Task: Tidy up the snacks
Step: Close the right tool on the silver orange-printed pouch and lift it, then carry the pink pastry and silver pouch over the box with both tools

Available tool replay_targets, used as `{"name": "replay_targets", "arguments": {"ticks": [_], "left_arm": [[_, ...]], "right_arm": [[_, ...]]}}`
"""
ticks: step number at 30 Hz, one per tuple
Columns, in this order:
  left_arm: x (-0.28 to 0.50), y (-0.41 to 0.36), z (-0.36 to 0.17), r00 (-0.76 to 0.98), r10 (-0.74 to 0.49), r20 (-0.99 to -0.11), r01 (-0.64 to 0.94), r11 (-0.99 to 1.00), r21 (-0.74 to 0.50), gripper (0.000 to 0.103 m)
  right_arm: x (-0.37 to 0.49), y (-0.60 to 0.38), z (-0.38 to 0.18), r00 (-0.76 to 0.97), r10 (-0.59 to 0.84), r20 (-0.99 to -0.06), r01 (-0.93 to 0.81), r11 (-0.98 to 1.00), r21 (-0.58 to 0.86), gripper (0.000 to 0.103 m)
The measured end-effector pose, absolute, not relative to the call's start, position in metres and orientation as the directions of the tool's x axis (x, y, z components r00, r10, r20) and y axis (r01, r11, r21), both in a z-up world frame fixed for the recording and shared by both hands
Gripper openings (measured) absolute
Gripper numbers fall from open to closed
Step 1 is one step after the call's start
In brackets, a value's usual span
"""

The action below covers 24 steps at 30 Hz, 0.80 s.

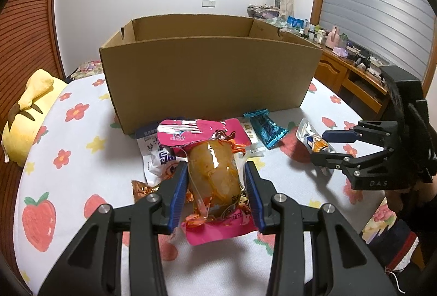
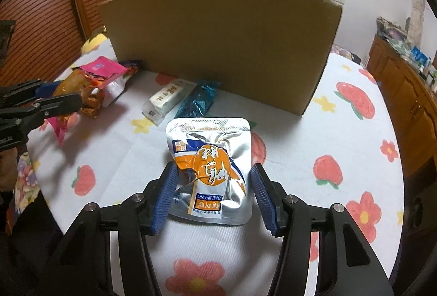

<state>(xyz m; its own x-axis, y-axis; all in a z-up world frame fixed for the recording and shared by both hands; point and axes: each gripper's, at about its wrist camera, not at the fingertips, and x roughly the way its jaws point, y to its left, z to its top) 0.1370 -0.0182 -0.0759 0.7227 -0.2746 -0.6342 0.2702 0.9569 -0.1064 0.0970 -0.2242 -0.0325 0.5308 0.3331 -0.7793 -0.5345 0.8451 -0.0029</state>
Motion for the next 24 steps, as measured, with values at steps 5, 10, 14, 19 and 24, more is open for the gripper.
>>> {"name": "replay_targets", "arguments": {"ticks": [5,10,14,19,24], "left_arm": [[0.138,-0.016,-0.067,0.736,-0.274,-0.619,0.271,0.957,-0.102,0.04],[0.139,-0.012,-0.058,0.75,-0.273,-0.602,0.269,0.958,-0.1,0.04],[0.139,-0.01,-0.05,0.761,-0.27,-0.589,0.266,0.959,-0.097,0.04],[0.14,-0.008,-0.04,0.775,-0.269,-0.572,0.266,0.96,-0.091,0.04],[0.142,-0.008,-0.031,0.785,-0.267,-0.559,0.265,0.96,-0.087,0.04]], "right_arm": [[0.092,-0.227,-0.018,0.551,0.36,-0.753,-0.535,0.845,0.013,0.056],[0.087,-0.227,-0.002,0.576,0.379,-0.724,-0.538,0.843,0.013,0.056],[0.085,-0.222,0.01,0.595,0.391,-0.702,-0.544,0.839,0.007,0.056],[0.084,-0.217,0.023,0.611,0.407,-0.679,-0.553,0.833,0.001,0.056],[0.085,-0.215,0.035,0.626,0.418,-0.658,-0.555,0.832,0.0,0.056]]}}
